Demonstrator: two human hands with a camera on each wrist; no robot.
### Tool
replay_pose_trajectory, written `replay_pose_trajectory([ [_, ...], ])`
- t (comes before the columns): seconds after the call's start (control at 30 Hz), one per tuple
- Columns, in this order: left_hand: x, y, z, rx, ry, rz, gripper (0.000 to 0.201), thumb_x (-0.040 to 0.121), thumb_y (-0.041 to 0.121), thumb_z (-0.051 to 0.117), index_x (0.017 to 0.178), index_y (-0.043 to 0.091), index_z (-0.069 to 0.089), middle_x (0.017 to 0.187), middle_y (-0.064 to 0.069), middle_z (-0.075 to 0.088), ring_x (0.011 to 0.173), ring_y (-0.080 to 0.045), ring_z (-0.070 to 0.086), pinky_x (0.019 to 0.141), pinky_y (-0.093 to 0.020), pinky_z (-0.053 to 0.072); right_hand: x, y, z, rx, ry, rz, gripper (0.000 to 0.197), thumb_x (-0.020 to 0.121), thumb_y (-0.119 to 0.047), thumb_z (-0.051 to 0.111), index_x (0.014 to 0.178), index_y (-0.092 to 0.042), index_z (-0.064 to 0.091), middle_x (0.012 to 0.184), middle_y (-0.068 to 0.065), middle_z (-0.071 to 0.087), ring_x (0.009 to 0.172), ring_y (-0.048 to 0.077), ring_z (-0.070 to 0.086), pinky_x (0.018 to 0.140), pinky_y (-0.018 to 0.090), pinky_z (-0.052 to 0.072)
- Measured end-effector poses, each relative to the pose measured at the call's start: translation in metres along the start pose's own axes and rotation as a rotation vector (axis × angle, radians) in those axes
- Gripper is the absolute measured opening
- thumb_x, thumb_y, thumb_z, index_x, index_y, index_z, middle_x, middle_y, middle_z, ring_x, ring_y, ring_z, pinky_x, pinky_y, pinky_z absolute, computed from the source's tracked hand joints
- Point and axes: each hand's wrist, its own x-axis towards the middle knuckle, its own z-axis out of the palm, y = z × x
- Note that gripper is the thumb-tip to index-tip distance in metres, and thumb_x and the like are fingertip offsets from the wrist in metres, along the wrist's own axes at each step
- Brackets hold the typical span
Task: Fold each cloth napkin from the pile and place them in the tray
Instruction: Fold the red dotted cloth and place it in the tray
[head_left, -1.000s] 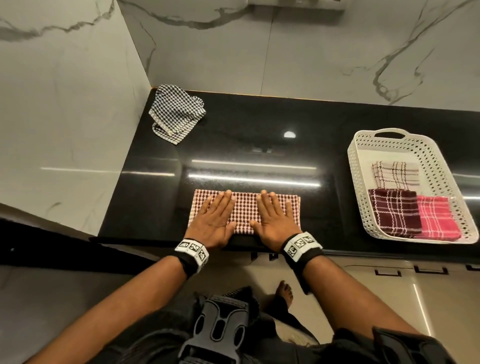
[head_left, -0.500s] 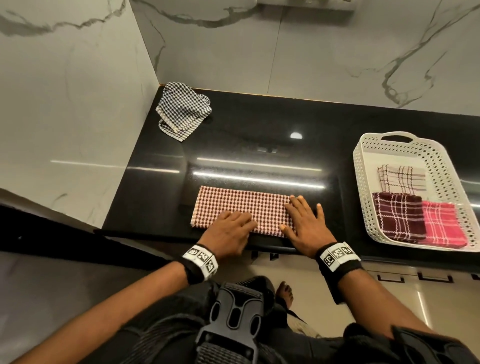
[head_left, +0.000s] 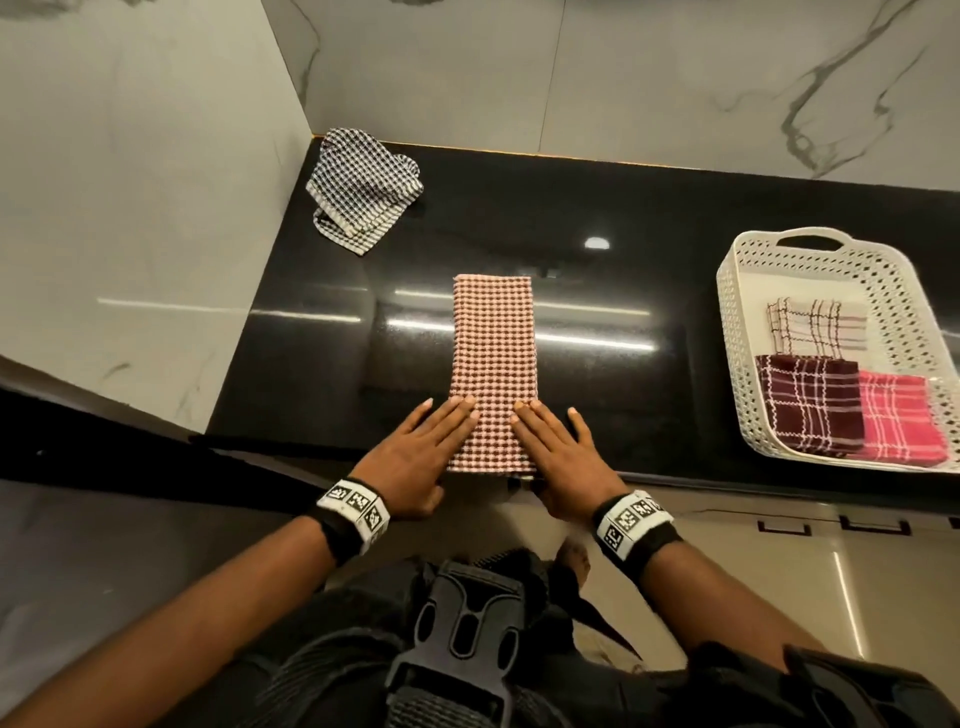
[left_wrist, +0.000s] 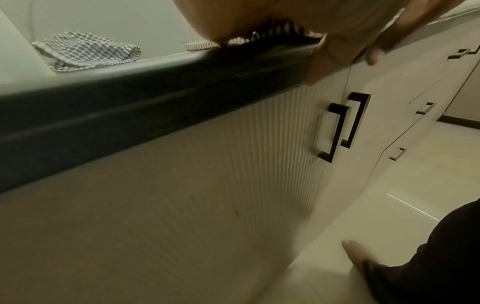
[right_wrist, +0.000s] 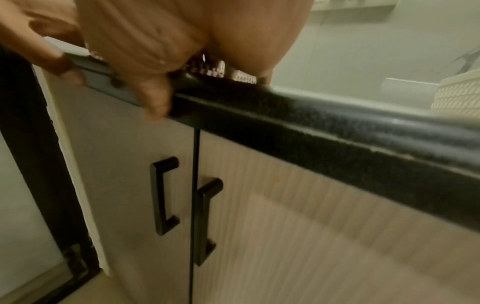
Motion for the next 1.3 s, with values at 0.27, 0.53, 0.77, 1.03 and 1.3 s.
replay_pose_trajectory([
  [0.27, 0.006, 0.001, -0.01, -0.567, 0.435, -0.024, 0.033, 0.079, 0.006, 0.068, 0.111, 0.013, 0.066, 0.111, -0.005, 0.068, 0.103, -0.018, 0.061, 0.09, -0.035, 0.05, -0.008, -0.008, -0.002, 0.511, 0.443, 0.129, 0.024, 0.087, -0.011, 0.062, 0.108, -0.019, 0.069, 0.109, -0.007, 0.066, 0.109, 0.015, 0.057, 0.094, 0.046, 0.048],
  [0.53, 0.043, 0.006, -0.029, -0.852, 0.4, -0.591, 0.021, 0.097, 0.032, 0.056, 0.112, 0.019, 0.049, 0.094, -0.001, 0.066, 0.084, -0.018, 0.064, 0.072, -0.034, 0.051, 0.039, -0.018, -0.03, 0.724, 0.338, 0.587, 0.02, 0.099, -0.035, 0.056, 0.108, -0.018, 0.059, 0.093, -0.003, 0.069, 0.084, 0.015, 0.064, 0.075, 0.034, 0.051],
  [0.77, 0.047, 0.021, -0.026, -0.757, 0.529, -0.726, 0.043, 0.094, 0.032, 0.061, 0.125, 0.013, 0.038, 0.112, -0.009, 0.056, 0.095, -0.026, 0.059, 0.08, -0.038, 0.049, 0.042, -0.017, -0.033, 0.559, 0.328, 0.605, 0.026, 0.099, -0.04, 0.052, 0.114, -0.018, 0.052, 0.103, 0.002, 0.066, 0.091, 0.022, 0.061, 0.08, 0.04, 0.053],
  [1.03, 0.038, -0.003, 0.004, -0.008, 0.342, -0.06, 0.07, 0.099, 0.053, 0.031, 0.154, 0.009, 0.031, 0.163, -0.012, 0.023, 0.152, -0.027, 0.016, 0.121, -0.048, 0.017, 0.041, -0.013, -0.024, 0.005, 0.027, 0.08, 0.079, 0.1, -0.061, 0.028, 0.159, -0.013, 0.007, 0.166, 0.006, -0.005, 0.153, 0.02, -0.011, 0.122, 0.055, -0.003],
  [1.3, 0.019, -0.011, 0.001, 0.008, 0.11, 0.012, 0.097, 0.087, 0.059, 0.051, 0.158, 0.01, 0.009, 0.166, -0.011, 0.0, 0.154, -0.026, 0.0, 0.124, -0.048, 0.011, 0.028, -0.004, -0.014, -0.107, -0.082, 0.027, 0.109, 0.084, -0.065, 0.058, 0.158, -0.016, -0.006, 0.165, 0.006, -0.013, 0.15, 0.022, -0.016, 0.118, 0.06, -0.006],
])
